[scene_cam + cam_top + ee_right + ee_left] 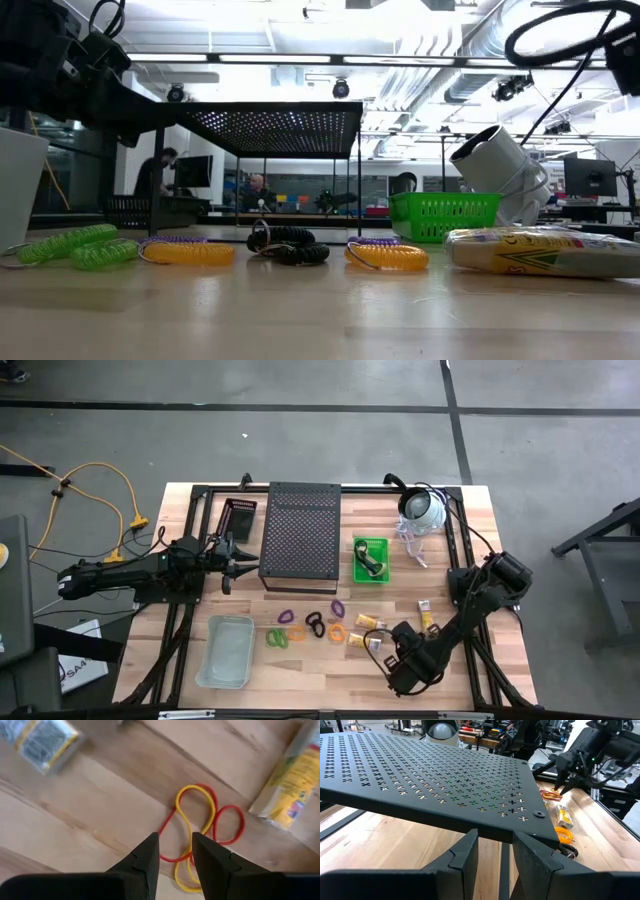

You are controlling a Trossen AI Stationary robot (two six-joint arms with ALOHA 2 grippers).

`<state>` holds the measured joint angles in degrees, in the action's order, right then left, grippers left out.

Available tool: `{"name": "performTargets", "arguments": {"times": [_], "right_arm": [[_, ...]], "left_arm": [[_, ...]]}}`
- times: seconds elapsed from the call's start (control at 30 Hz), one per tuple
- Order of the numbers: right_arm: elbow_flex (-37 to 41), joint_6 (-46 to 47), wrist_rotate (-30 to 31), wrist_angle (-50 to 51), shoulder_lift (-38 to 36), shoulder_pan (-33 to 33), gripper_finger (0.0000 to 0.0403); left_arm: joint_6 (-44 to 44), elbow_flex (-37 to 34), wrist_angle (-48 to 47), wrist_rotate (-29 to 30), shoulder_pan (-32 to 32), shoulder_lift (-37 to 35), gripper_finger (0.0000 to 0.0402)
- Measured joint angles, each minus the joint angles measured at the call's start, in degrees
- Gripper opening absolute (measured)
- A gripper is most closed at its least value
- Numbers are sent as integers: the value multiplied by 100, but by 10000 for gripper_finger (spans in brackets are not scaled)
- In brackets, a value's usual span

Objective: Pick & Place Office Desk Supplies
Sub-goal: Put the yellow rubber band into the green basket

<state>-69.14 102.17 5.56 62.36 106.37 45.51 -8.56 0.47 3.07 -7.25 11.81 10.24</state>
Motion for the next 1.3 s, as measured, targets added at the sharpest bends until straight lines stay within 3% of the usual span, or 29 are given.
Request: {"name": "performTargets", "arguments": {"times": [1.0, 1.3], "right_arm": [[546, -649, -10, -502, 0, -2, 104], [546, -649, -77, -519, 0, -2, 35]], "left_arm": [[0, 0, 2, 1, 2, 0, 118], [0, 0, 0, 2, 0, -2, 118]]}}
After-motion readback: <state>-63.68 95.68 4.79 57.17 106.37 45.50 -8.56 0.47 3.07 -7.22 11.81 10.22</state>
